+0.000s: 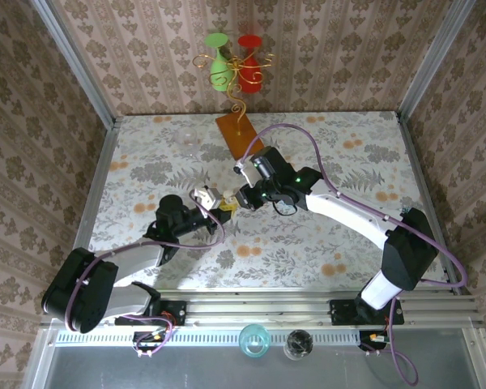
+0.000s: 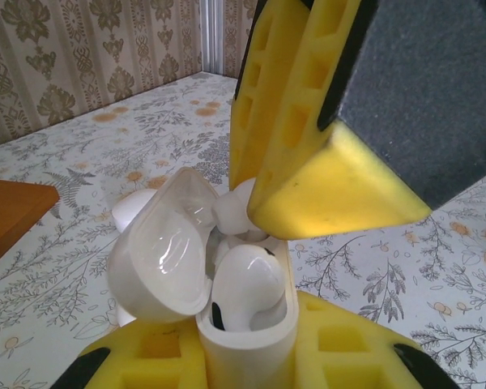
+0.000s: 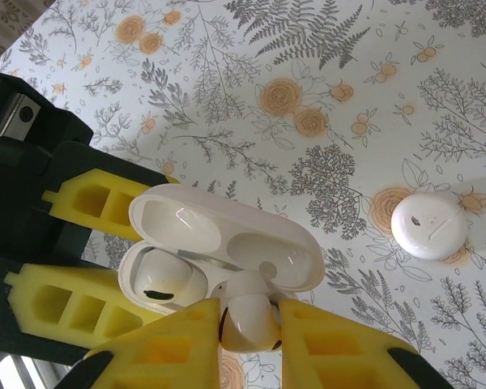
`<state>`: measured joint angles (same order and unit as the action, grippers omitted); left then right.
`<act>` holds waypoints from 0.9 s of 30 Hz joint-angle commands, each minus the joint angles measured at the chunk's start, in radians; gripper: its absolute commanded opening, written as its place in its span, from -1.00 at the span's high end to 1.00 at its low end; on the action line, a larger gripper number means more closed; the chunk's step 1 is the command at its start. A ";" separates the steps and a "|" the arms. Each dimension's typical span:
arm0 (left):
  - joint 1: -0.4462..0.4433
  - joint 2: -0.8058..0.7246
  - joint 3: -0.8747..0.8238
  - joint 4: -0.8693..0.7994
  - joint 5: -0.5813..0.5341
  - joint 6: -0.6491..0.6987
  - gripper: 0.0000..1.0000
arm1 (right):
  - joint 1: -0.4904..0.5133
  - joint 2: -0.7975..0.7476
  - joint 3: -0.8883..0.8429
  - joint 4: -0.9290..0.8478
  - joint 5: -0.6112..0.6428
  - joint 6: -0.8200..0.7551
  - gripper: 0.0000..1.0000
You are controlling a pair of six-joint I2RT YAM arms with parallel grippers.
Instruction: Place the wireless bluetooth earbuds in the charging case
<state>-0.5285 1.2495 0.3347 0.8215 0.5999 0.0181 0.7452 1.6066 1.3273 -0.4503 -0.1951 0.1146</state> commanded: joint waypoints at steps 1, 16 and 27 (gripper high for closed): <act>0.004 -0.033 0.029 0.012 0.076 -0.034 0.81 | -0.005 -0.002 0.015 -0.020 -0.045 -0.095 0.60; 0.009 -0.097 -0.003 0.117 0.295 -0.226 0.80 | -0.016 -0.116 -0.132 -0.011 -0.346 -0.705 0.62; 0.015 -0.089 -0.011 0.125 0.266 -0.178 0.80 | -0.044 -0.183 -0.159 0.072 -0.270 -0.616 0.17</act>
<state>-0.5152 1.1824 0.3145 0.8463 0.8421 -0.1837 0.7162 1.4754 1.1988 -0.4114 -0.4644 -0.5400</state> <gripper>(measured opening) 0.204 0.391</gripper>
